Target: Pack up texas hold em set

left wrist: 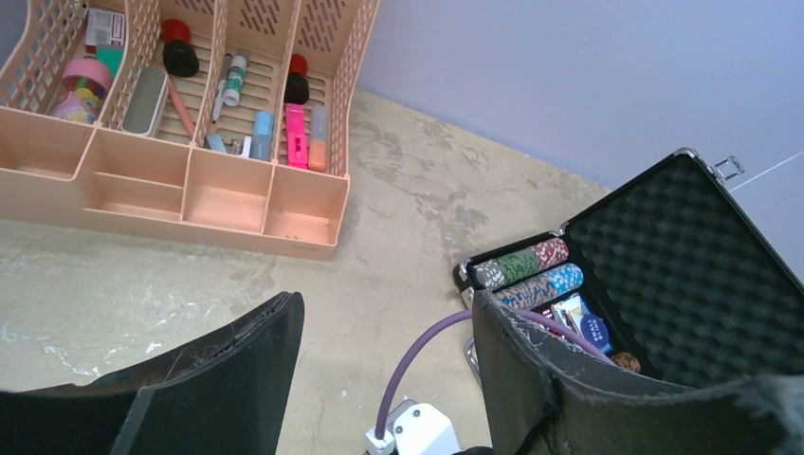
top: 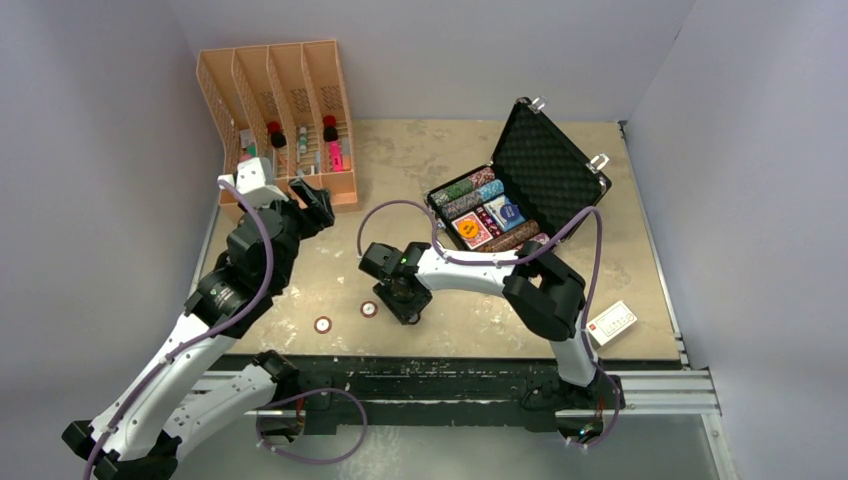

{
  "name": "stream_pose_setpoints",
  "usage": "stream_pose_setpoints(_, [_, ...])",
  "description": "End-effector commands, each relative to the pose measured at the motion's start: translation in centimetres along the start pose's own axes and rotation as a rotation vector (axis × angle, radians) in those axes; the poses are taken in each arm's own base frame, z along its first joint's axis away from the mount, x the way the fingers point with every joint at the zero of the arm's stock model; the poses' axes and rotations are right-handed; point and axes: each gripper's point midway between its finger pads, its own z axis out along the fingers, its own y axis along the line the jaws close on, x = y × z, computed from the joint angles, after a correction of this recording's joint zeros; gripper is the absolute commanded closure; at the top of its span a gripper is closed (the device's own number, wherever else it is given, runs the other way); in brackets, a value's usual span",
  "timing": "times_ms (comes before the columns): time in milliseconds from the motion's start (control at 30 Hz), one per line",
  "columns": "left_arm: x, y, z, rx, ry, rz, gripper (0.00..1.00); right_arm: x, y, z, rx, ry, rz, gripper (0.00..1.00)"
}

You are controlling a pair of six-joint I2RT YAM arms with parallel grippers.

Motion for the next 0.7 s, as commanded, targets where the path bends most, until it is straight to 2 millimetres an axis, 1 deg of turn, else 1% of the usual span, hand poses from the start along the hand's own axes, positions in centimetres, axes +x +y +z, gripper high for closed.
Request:
stream_pose_setpoints(0, [-0.5,0.1,-0.2,-0.002,-0.018,-0.036,0.35,0.4,-0.5,1.7,0.031,0.024,0.051,0.65])
stream_pose_setpoints(67, [-0.2,0.3,-0.2,-0.007,-0.011,-0.041,0.35,-0.5,-1.1,1.0,0.051,-0.017,0.080,0.67])
stream_pose_setpoints(133, [0.5,0.4,-0.1,-0.015,0.003,-0.050,0.35,-1.9,-1.8,-0.4,0.058,-0.079,0.114,0.67])
stream_pose_setpoints(200, [1.5,0.6,0.1,-0.023,0.025,-0.061,0.34,-3.3,-2.6,-1.9,0.061,-0.147,0.153,0.68])
stream_pose_setpoints(300, [3.2,0.8,0.6,-0.031,0.061,-0.084,0.34,-4.8,-4.0,-3.9,0.043,-0.233,0.223,0.68])
stream_pose_setpoints(433, [6.2,0.9,1.5,-0.035,0.120,-0.102,0.34,-6.0,-6.6,-5.6,0.031,-0.321,0.335,0.68])
stream_pose_setpoints(533, [9.0,0.7,2.1,-0.015,0.179,-0.104,0.34,-6.5,-8.6,-6.8,0.025,-0.381,0.422,0.69])
stream_pose_setpoints(600, [11.0,-0.2,2.5,0.037,0.226,-0.110,0.33,-6.9,-9.7,-7.6,0.020,-0.422,0.476,0.68])
stream_pose_setpoints(667, [13.7,-2.4,2.5,0.177,0.307,-0.101,0.33,-7.3,-10.3,-8.2,-0.001,-0.450,0.526,0.68])
